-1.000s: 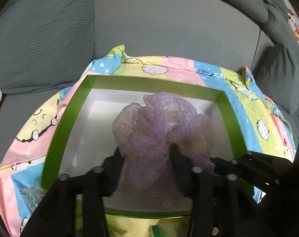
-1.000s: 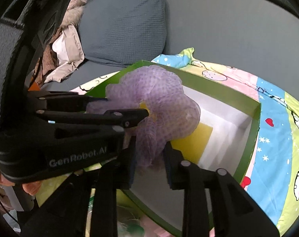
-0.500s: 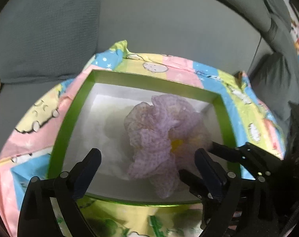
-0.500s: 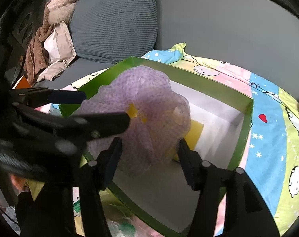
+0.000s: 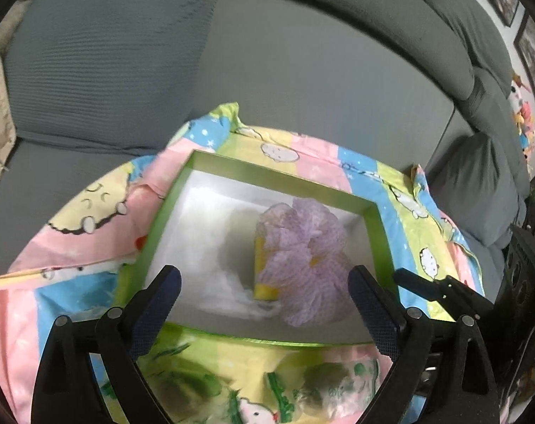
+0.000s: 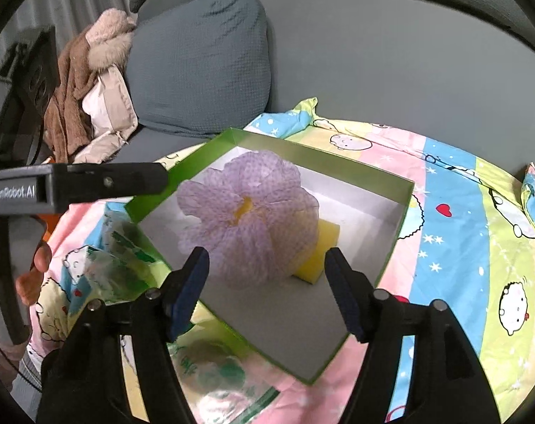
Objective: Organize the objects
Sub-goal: 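Lower the bath puff onto the sponges and open the left gripper, then move the left gripper back toward the clear plastic bags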
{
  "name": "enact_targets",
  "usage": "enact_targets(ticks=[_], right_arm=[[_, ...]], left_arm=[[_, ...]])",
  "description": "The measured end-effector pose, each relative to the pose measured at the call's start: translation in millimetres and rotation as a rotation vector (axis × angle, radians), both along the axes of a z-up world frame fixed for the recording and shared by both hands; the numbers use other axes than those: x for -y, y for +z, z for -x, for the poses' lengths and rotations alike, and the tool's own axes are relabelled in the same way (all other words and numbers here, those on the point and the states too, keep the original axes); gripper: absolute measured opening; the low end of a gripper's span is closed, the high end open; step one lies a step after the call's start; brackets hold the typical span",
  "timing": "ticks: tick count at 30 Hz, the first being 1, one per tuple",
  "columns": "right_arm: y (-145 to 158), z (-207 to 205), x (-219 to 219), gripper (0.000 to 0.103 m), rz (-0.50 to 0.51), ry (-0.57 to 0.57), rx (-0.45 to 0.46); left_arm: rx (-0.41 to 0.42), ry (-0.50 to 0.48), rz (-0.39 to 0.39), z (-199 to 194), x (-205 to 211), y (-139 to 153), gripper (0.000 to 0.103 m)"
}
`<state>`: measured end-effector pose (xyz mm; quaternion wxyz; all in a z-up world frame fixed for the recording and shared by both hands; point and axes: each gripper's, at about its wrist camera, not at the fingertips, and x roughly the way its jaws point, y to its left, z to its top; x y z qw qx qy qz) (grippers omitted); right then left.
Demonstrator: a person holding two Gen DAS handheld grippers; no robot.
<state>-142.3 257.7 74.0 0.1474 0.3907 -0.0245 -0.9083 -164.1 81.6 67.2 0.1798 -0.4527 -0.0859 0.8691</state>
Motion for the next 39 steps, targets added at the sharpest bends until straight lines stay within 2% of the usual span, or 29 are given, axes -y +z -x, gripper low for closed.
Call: enact_targets(ticks=[3,9,13,19,32,39], right_arm=[[5,-13,-3,0.082,0.008,-0.011,-0.019],[12,-37,-7,0.083,0.03,0.001,-0.034],[15,-53,-9,0.088,0.043,0.003,-0.04],[10,-75,-9,0.088,0.056,0.022,-0.029],[-11,-110,5,0.088,0.064,0.067,0.021],[-24,-127,11,0.088,0.015,0.083,0.033]], left_arm=[[-0.024,0.025,0.01,-12,12,6,0.095],[-0.041,0.068,-0.021,-41,38,11,0.095],[-0.032,0.1,-0.058,-58,52,10,0.095],[0.005,0.118,-0.101,-86,64,-4,0.095],[0.119,0.017,-0.071,-140,29,-45,0.095],[0.162,-0.03,-0.074,-148,6,-57,0.095]])
